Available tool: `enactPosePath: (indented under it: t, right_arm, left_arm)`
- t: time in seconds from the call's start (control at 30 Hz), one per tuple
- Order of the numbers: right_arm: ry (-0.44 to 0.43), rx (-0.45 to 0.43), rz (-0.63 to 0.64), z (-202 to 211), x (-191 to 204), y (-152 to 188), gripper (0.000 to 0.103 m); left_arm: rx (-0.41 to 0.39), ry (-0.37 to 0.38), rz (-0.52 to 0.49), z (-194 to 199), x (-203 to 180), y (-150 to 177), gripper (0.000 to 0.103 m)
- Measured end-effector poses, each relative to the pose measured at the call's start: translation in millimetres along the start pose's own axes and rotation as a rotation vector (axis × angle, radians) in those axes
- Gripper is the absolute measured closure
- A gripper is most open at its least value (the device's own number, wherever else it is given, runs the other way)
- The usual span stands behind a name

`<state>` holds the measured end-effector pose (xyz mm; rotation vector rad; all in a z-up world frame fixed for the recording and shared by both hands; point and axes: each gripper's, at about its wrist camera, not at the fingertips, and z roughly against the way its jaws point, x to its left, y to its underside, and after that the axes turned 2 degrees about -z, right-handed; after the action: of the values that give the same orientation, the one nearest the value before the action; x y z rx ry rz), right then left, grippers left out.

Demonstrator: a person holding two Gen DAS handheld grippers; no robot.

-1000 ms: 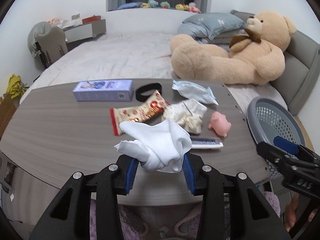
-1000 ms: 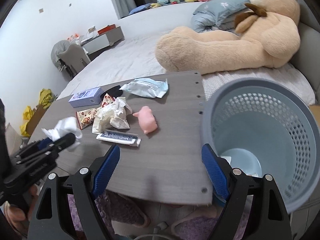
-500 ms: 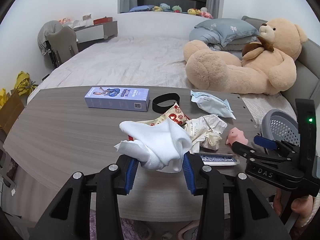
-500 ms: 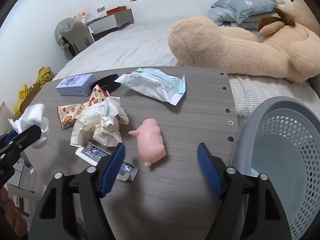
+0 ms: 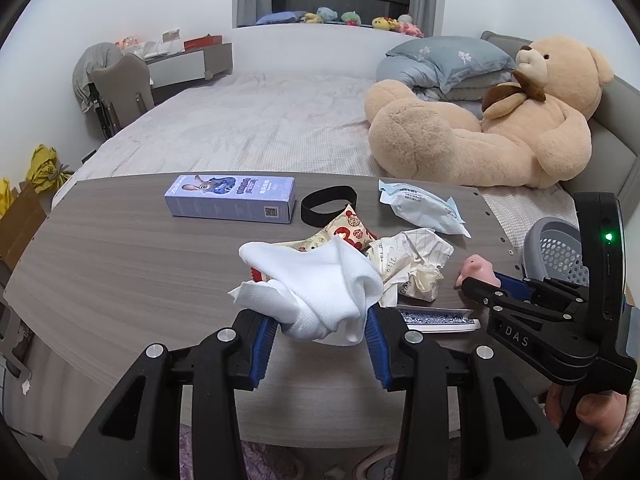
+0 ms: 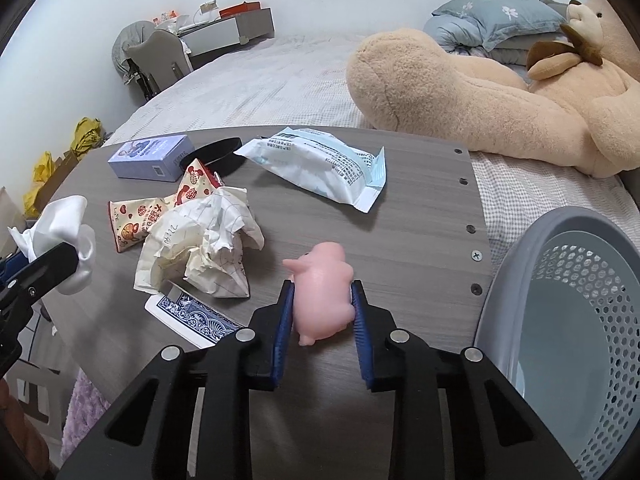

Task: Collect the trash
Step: 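Carry cloth and pig over the grey basket and open both tools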

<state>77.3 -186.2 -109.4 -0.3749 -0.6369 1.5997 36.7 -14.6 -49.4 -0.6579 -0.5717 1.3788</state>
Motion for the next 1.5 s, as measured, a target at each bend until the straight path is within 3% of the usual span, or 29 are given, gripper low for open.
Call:
enactPosePath:
  t: [0.37, 0.8, 0.97, 1.17, 1.5]
  right_arm:
    - [-0.016, -0.065, -0.098, 53.6, -22.2, 19.9, 0.076]
    - [0.075, -0.155, -0.277, 138.7, -105.3, 71.1, 0.076]
    - [0.117, -0.158, -0.366, 151.3, -147.8, 87.3, 0.076]
    - [0.134, -0.158, -0.436, 154.9, -182.7, 98.9, 0.076]
    - [0.127, -0.135, -0.487, 144.3, -217.6, 102.1, 0.076]
  left_arm:
    - [0.000, 0.078, -0.058, 14.9, -30.7, 1.6, 0.063]
    - [0.020, 0.259, -0.239, 24.9, -137.7, -0.9, 0.063]
    - [0.050, 0.333, -0.298, 17.8, -182.2, -5.2, 0.063]
    - [0.080, 0.365, -0.361, 2.6, -228.1, -8.7, 0.063]
    - [0.111, 0.351, -0.397, -20.5, -262.5, -11.9, 0.054]
